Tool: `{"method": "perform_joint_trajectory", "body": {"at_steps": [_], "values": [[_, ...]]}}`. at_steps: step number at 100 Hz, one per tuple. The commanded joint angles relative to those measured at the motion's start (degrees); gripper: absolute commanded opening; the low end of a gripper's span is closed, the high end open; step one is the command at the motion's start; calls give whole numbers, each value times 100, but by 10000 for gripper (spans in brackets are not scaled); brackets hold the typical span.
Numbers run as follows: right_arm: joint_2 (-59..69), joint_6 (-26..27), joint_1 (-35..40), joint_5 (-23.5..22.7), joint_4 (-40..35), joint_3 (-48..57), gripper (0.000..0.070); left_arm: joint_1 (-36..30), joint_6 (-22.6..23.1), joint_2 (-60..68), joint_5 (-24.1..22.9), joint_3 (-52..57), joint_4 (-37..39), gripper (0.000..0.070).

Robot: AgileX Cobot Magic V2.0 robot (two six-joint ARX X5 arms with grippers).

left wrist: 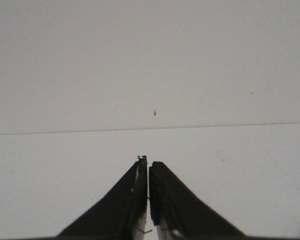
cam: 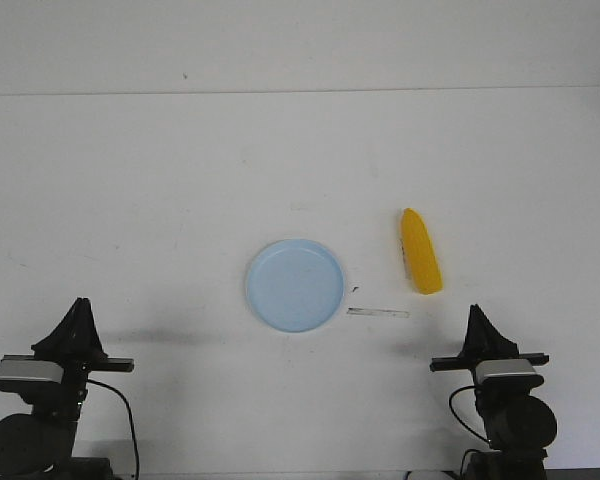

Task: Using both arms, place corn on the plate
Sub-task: 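Reach the right gripper forward to the yellow corn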

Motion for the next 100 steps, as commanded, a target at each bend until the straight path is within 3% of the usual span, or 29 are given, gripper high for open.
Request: {"method": "perform_joint_trajectory", "body": {"at_steps": [1,48,68,100], "values": [[9,35,15,-2,61,-9,17,9,77,-7,-11,63,57,1],[9,35,13,2,238,-9,16,9,77,-7,-11,63,57,1],[13,348,59,-94,1132,149,9,9,77,-7,-11,63,57,1],[970,227,96,-94,-46,1357,8,9,77,-7,-11,63,57,1]]}}
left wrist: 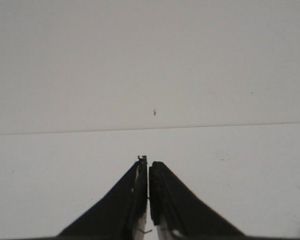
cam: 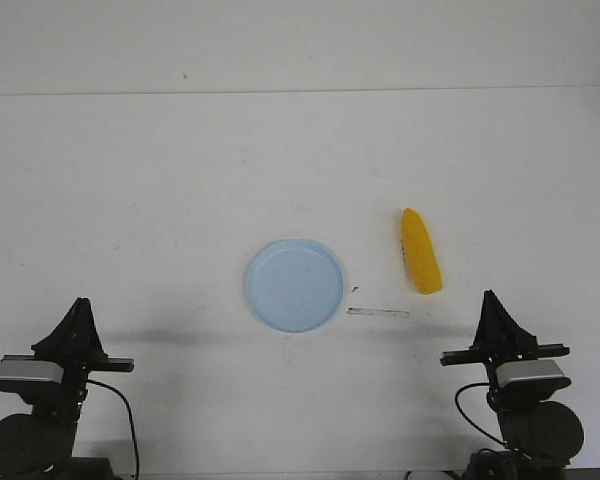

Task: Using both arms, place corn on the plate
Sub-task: 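Reach the right gripper forward to the yellow corn, then lower the right gripper over the corn and close on it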

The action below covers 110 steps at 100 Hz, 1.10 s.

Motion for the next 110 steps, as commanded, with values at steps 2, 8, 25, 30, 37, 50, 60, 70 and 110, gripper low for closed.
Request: {"method": "perform_joint_trajectory", "body": {"at_steps": [2,8,25,30,37,50,60,70,110], "values": [[417,-7,15,-4,-90,214,8,11,77,-7,-11,63,61,1],[782,-9,15,-7,-70,356,8,11,77,-7,-11,63,61,1],[1893,-7,15,-4,-85,798,7,11,77,-7,-11,63,61,1],[2205,-9,15,-7,-142,973,8,11,77,-7,-11,63,61,1],[2680,-9,26,-4,-208,1244,7,11,77,-7,-11,63,61,1],[3473,-9,44,-9,-553,1773,8,11,77,-7,-11,63,61,1],[4041,-7,44,-4,-955,2157,8,11,77,-7,-11,63,61,1],[4586,-2,85,-20,-1375,2529,7,11,77,-7,-11,63,61,1],[6710,302,192,-55,-3235,4540,8,11,77,-7,-11,63,61,1]]}}
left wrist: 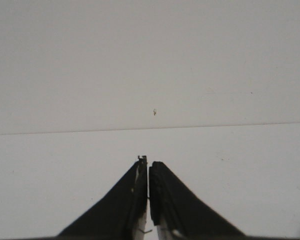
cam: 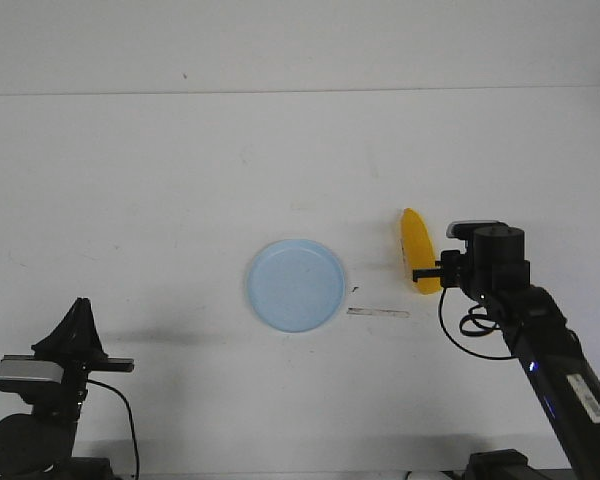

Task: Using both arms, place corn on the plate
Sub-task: 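Lower the right gripper over the corn and close on it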

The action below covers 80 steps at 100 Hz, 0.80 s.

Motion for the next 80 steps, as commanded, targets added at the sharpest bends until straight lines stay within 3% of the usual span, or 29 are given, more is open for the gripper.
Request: {"method": "perform_joint_trajectory", "body": {"at_steps": [1,27,34,54,68,80], "values": [[391,142,15,-31,-186,393,8,9,77,-7,-11,63,61,1],[1676,138,173,-17,-1027,1781,12,9,77,-7,-11,63,61,1],[1971,136,251,-4,-1200,2111,39,9,77,-7,-11,63,61,1],[2629,140,334,15,-1515,2686,371,9,77,-7,-11,63,61,1],[2824,131,391,76,-1600,2691,473,9,77,-7,-11,63,61,1],[2835,120,404,284,-1585,2691,490,9,77,-7,-11,63,61,1]]}}
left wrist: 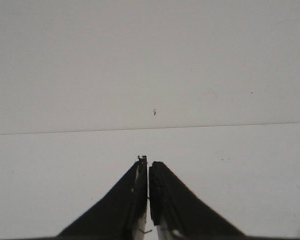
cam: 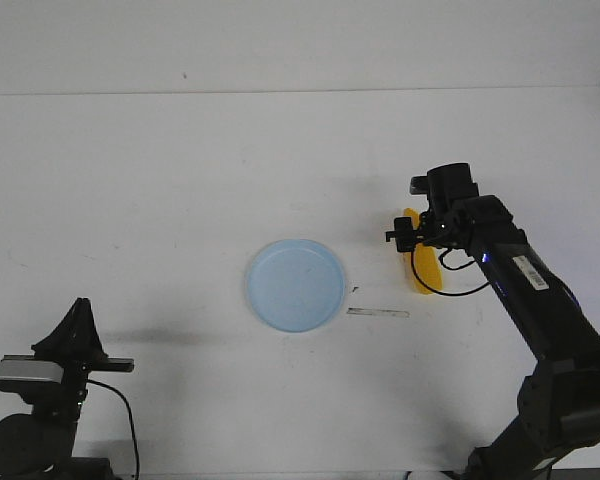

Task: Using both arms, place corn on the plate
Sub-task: 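Lower the right gripper over the corn and close on it, then lift the corn and carry it with the right gripper over the plate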

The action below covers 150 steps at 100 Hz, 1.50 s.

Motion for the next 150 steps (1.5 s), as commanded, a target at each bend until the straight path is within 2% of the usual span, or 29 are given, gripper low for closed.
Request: {"method": "perform_joint_trajectory", "body": {"at_steps": [1,106,110,122,150], "values": [[90,17,28,111,42,114,490,9,77,-7,-11,63,61,1],[872,-96,81,81,-131,74,482,9,77,-7,-11,63,61,1],[876,-96,81,81,-133,74,463,9,77,-7,-11,63,61,1],[876,-96,81,79,-131,74,339,9,77,-7,-11,63,61,1],[876,-96,81,76,-125,74,335,9,77,-7,-11,63,61,1]]}}
